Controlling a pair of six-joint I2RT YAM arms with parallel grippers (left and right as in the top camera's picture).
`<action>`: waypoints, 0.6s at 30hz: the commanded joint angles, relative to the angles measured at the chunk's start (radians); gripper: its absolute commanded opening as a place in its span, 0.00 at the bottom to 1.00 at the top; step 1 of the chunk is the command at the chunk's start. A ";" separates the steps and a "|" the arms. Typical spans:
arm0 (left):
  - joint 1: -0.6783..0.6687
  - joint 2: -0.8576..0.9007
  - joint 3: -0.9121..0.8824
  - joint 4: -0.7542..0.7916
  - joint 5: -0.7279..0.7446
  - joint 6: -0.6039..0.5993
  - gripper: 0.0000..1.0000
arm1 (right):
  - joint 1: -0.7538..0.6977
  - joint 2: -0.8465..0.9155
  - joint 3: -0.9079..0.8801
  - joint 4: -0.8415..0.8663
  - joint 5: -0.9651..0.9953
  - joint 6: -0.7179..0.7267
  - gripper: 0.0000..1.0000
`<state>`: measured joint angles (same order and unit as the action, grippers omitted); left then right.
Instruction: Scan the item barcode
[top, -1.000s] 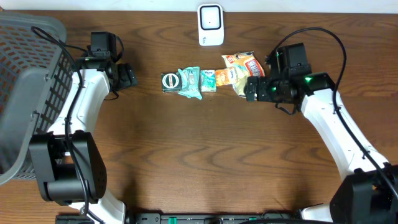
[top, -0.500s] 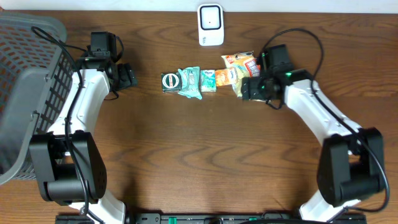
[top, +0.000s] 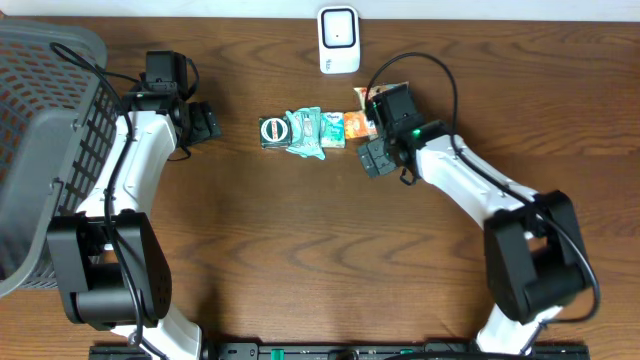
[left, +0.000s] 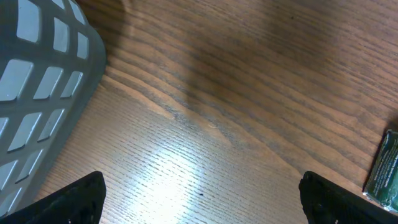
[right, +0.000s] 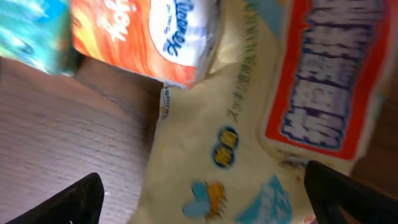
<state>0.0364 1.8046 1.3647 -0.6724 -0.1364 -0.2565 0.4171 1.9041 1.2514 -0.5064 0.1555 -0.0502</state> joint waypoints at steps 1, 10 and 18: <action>0.000 0.000 -0.006 0.000 -0.005 0.016 0.98 | 0.003 0.098 -0.004 0.000 0.113 -0.044 0.98; 0.000 0.000 -0.006 0.000 -0.005 0.016 0.98 | 0.003 0.164 -0.001 -0.036 0.237 0.029 0.29; 0.000 0.000 -0.006 0.000 -0.005 0.016 0.97 | -0.009 0.058 0.060 -0.219 0.234 0.131 0.01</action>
<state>0.0364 1.8046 1.3647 -0.6724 -0.1364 -0.2565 0.4225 2.0029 1.3060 -0.6617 0.4290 -0.0048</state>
